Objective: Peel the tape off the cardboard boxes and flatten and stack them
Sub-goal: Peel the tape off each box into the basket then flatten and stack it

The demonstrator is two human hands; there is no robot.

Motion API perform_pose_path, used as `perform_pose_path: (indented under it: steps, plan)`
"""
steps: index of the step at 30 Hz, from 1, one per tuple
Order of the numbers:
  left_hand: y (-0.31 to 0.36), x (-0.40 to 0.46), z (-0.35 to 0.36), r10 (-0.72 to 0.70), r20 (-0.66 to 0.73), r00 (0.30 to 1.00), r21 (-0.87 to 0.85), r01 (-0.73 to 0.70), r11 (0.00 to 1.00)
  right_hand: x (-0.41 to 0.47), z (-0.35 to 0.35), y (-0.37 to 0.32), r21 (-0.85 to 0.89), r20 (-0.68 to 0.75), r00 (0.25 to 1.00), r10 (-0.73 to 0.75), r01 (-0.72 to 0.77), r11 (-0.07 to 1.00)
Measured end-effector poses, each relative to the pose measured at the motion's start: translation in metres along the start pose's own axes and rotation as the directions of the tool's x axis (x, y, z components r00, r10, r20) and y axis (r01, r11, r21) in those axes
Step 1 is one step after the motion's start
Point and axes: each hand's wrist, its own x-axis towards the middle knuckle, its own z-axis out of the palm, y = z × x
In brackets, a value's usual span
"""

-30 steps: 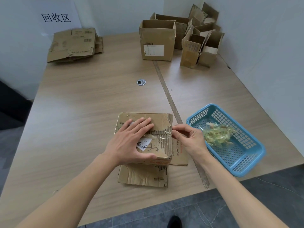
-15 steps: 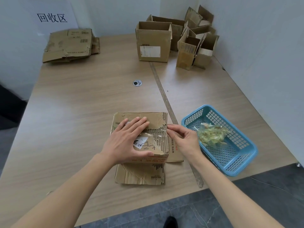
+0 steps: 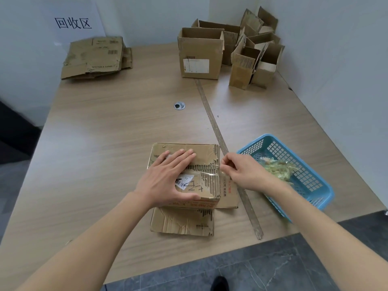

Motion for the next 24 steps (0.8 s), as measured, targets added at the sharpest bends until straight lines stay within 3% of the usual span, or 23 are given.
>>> perform_pose_path:
  steps: [2, 7, 11, 13, 16, 18, 21, 24]
  plan:
    - [0.000, 0.000, 0.001, 0.011, -0.006, 1.000, -0.006, -0.011, 1.000, -0.001, -0.016, -0.022, -0.134, -0.039, 0.995, -0.088, 0.082, 0.988]
    - [0.000, -0.003, 0.003, 0.006, -0.057, 0.998, -0.105, -0.012, 0.994, 0.027, -0.030, -0.053, 0.069, -0.262, 0.933, -0.248, 0.274, 0.959]
    - [-0.003, -0.005, 0.005, -0.005, -0.147, 0.989, -0.174, -0.021, 0.984, 0.045, 0.002, -0.034, -0.052, -0.001, 0.967, -0.254, 0.254, 0.966]
    - [-0.002, -0.007, 0.007, -0.055, -0.264, 0.963, -0.164, 0.012, 0.986, 0.048, 0.017, -0.022, -0.147, 0.014, 0.962, -0.274, 0.273, 0.951]
    - [0.003, -0.013, 0.007, -0.142, -0.429, 0.892, 0.012, 0.163, 0.987, 0.048, 0.024, -0.019, -0.258, -0.083, 0.958, -0.273, 0.244, 0.935]
    - [0.006, -0.019, 0.003, -0.292, -0.443, 0.848, 0.039, 0.343, 0.938, 0.042, 0.027, -0.024, -0.398, -0.162, 0.949, -0.269, 0.186, 0.898]
    - [0.008, -0.027, -0.003, -0.530, -0.395, 0.751, -0.055, 0.556, 0.829, 0.010, 0.041, -0.032, -0.546, -0.207, 0.917, -0.341, 0.181, 0.818]
    - [0.012, -0.033, 0.000, -0.736, -0.241, 0.633, -0.241, 0.695, 0.677, -0.029, 0.049, -0.033, -0.492, -0.148, 0.930, -0.335, 0.225, 0.841]
